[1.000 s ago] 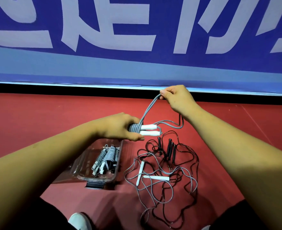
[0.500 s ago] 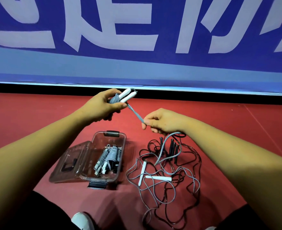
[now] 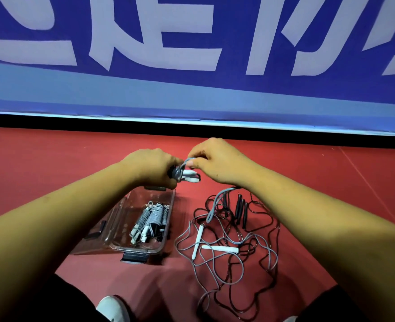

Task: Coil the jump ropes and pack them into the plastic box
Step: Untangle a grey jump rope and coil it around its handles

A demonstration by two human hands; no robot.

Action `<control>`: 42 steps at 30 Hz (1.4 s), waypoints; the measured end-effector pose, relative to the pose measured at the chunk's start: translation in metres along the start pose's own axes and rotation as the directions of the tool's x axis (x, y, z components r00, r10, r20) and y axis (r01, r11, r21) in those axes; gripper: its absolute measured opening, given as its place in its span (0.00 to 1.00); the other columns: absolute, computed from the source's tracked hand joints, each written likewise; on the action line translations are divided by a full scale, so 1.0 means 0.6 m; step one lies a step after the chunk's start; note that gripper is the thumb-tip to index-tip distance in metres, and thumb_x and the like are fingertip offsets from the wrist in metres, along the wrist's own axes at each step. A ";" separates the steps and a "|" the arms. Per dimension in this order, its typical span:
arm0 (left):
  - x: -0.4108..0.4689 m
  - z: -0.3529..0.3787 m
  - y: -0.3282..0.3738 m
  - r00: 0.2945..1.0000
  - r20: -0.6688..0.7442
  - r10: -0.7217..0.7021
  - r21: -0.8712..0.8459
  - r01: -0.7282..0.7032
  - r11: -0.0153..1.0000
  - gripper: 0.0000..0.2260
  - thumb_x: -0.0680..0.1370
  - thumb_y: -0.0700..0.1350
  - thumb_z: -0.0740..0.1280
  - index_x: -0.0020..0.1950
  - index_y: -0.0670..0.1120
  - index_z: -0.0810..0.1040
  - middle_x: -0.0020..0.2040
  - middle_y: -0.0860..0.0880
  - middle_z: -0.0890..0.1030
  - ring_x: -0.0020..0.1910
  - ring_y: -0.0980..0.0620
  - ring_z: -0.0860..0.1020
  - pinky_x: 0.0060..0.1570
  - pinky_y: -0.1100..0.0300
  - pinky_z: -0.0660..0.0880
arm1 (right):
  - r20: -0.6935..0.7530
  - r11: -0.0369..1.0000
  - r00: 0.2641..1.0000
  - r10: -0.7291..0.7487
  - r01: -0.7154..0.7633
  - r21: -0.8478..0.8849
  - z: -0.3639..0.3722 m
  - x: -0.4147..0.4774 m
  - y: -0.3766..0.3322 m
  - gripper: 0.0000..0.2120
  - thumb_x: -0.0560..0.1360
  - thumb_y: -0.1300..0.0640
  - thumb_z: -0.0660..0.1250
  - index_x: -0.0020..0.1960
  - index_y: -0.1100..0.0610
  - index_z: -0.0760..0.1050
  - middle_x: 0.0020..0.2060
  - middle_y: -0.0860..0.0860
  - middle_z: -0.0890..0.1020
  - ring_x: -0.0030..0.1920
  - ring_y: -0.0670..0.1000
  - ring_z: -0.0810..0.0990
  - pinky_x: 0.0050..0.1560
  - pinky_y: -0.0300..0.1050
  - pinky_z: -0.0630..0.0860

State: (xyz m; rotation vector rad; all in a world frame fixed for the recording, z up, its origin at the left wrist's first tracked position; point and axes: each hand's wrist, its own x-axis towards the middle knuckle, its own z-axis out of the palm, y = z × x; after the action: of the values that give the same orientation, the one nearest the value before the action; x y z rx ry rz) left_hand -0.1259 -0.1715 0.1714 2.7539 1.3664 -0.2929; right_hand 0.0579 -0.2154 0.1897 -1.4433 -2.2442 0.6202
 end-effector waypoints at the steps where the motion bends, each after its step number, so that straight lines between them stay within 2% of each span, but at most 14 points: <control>1: 0.001 -0.002 0.008 1.000 0.018 0.026 0.013 -0.026 1.000 0.08 0.72 0.56 0.70 0.48 0.56 0.76 0.34 0.55 0.72 0.41 0.47 0.75 0.38 0.57 0.69 | -0.037 1.000 0.999 0.016 -0.016 0.005 -0.004 0.000 0.005 0.08 0.77 0.56 0.67 0.45 0.56 0.83 0.37 0.49 0.83 0.39 0.49 0.78 0.42 0.45 0.74; 5: 0.002 -0.008 0.022 0.995 0.025 0.098 -0.096 -0.095 0.991 0.19 0.69 0.69 0.69 0.39 0.54 0.72 0.29 0.55 0.72 0.33 0.51 0.72 0.35 0.57 0.67 | -0.124 0.999 0.991 0.051 -0.051 0.003 -0.013 0.001 0.027 0.06 0.76 0.54 0.68 0.45 0.52 0.83 0.38 0.44 0.83 0.42 0.46 0.80 0.47 0.45 0.76; 8: -0.007 -0.015 0.023 0.990 -0.009 0.142 -0.276 -0.139 0.951 0.17 0.73 0.64 0.70 0.38 0.52 0.74 0.26 0.53 0.70 0.26 0.56 0.68 0.31 0.57 0.63 | -0.169 0.998 0.984 0.055 -0.047 0.049 -0.019 0.003 0.037 0.05 0.75 0.53 0.69 0.43 0.51 0.82 0.37 0.44 0.83 0.42 0.46 0.81 0.46 0.44 0.77; 10: -0.015 -0.020 0.026 0.986 -0.021 0.164 -0.440 -0.157 0.884 0.13 0.75 0.58 0.71 0.42 0.49 0.75 0.26 0.55 0.72 0.25 0.58 0.67 0.30 0.60 0.64 | -0.182 0.992 0.981 0.067 -0.045 0.122 -0.024 0.002 0.044 0.05 0.75 0.53 0.70 0.42 0.52 0.82 0.35 0.44 0.82 0.38 0.40 0.79 0.42 0.37 0.74; 12: -0.020 -0.020 0.026 0.983 -0.045 0.180 -0.655 -0.165 0.737 0.08 0.77 0.52 0.72 0.46 0.49 0.77 0.29 0.55 0.76 0.27 0.55 0.71 0.30 0.59 0.69 | -0.161 0.986 0.984 0.076 -0.050 0.160 -0.027 -0.002 0.054 0.06 0.76 0.54 0.69 0.43 0.54 0.82 0.32 0.43 0.80 0.33 0.38 0.75 0.36 0.32 0.68; 16: -0.023 -0.021 0.023 0.982 -0.162 0.102 -0.817 -0.191 0.545 0.04 0.79 0.49 0.70 0.51 0.52 0.76 0.35 0.48 0.79 0.28 0.49 0.73 0.30 0.56 0.71 | -0.021 0.953 0.991 0.129 -0.119 0.278 -0.017 -0.006 0.070 0.12 0.79 0.63 0.61 0.41 0.54 0.80 0.25 0.48 0.71 0.25 0.46 0.64 0.27 0.39 0.62; 21: -0.022 -0.028 0.017 0.982 -0.177 -0.070 -0.906 -0.135 0.402 0.18 0.81 0.47 0.66 0.69 0.62 0.72 0.37 0.42 0.78 0.27 0.47 0.71 0.22 0.63 0.65 | 0.096 0.908 0.986 0.138 -0.165 0.385 0.003 -0.006 0.067 0.10 0.82 0.54 0.59 0.53 0.42 0.77 0.27 0.51 0.68 0.25 0.49 0.64 0.26 0.39 0.64; 27: -0.005 -0.024 -0.014 0.949 -0.152 -0.275 -0.906 -0.023 0.422 0.07 0.79 0.46 0.69 0.56 0.48 0.76 0.38 0.40 0.79 0.28 0.46 0.73 0.19 0.64 0.64 | 0.304 0.871 0.931 0.203 -0.313 0.378 0.018 -0.017 0.070 0.09 0.82 0.58 0.59 0.59 0.51 0.75 0.28 0.51 0.67 0.26 0.49 0.64 0.29 0.41 0.65; 30: 0.003 -0.017 -0.038 0.929 -0.177 -0.326 -0.839 0.031 0.544 0.10 0.77 0.47 0.73 0.53 0.47 0.74 0.39 0.43 0.81 0.28 0.45 0.76 0.22 0.62 0.69 | 0.348 0.784 0.906 0.242 -0.394 0.481 0.017 -0.018 0.056 0.08 0.82 0.59 0.59 0.58 0.57 0.74 0.28 0.50 0.67 0.25 0.46 0.62 0.26 0.38 0.62; 33: 0.010 -0.007 -0.069 0.884 -0.274 -0.380 -0.659 0.116 0.744 0.13 0.75 0.50 0.74 0.51 0.48 0.72 0.42 0.45 0.82 0.36 0.42 0.80 0.34 0.54 0.75 | 0.327 0.781 0.904 0.276 -0.409 0.472 0.013 -0.018 0.041 0.07 0.82 0.58 0.60 0.51 0.60 0.75 0.29 0.51 0.68 0.25 0.45 0.64 0.26 0.37 0.63; 35: 0.012 0.001 -0.083 0.856 -0.321 -0.405 -0.477 0.223 0.850 0.14 0.75 0.52 0.73 0.52 0.49 0.71 0.45 0.46 0.81 0.42 0.41 0.78 0.41 0.51 0.74 | 0.313 0.812 0.915 0.255 -0.378 0.445 0.012 -0.019 0.026 0.09 0.82 0.56 0.60 0.48 0.59 0.76 0.29 0.50 0.69 0.26 0.45 0.65 0.28 0.38 0.64; 37: 0.013 0.008 -0.082 0.854 -0.328 -0.404 -0.331 0.296 0.896 0.15 0.75 0.54 0.72 0.54 0.50 0.71 0.48 0.45 0.81 0.45 0.41 0.78 0.40 0.52 0.72 | 0.253 0.877 0.945 0.208 -0.295 0.379 0.008 -0.019 0.004 0.09 0.81 0.55 0.62 0.47 0.58 0.78 0.26 0.47 0.70 0.25 0.45 0.65 0.28 0.37 0.64; 39: 0.016 0.014 -0.073 0.868 -0.333 -0.368 -0.206 0.314 0.927 0.14 0.75 0.54 0.70 0.55 0.51 0.70 0.48 0.45 0.81 0.44 0.39 0.78 0.39 0.54 0.70 | 0.161 0.947 0.979 0.126 -0.167 0.276 0.005 -0.015 -0.016 0.08 0.78 0.55 0.66 0.46 0.58 0.80 0.24 0.43 0.69 0.23 0.42 0.64 0.27 0.34 0.61; 42: 0.013 0.015 -0.059 0.912 -0.274 -0.307 -0.098 0.291 0.952 0.11 0.73 0.54 0.68 0.52 0.54 0.72 0.46 0.46 0.81 0.39 0.41 0.75 0.38 0.55 0.72 | 0.028 0.969 0.997 0.065 -0.070 0.236 -0.004 -0.011 -0.024 0.09 0.77 0.55 0.69 0.44 0.61 0.82 0.25 0.46 0.67 0.25 0.43 0.61 0.28 0.37 0.58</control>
State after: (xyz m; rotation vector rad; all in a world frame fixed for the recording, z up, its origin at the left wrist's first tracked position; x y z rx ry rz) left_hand -0.1507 -0.1451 0.1626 2.6115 1.8390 0.1412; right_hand 0.0512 -0.2263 0.1993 -1.4025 -2.0602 0.8961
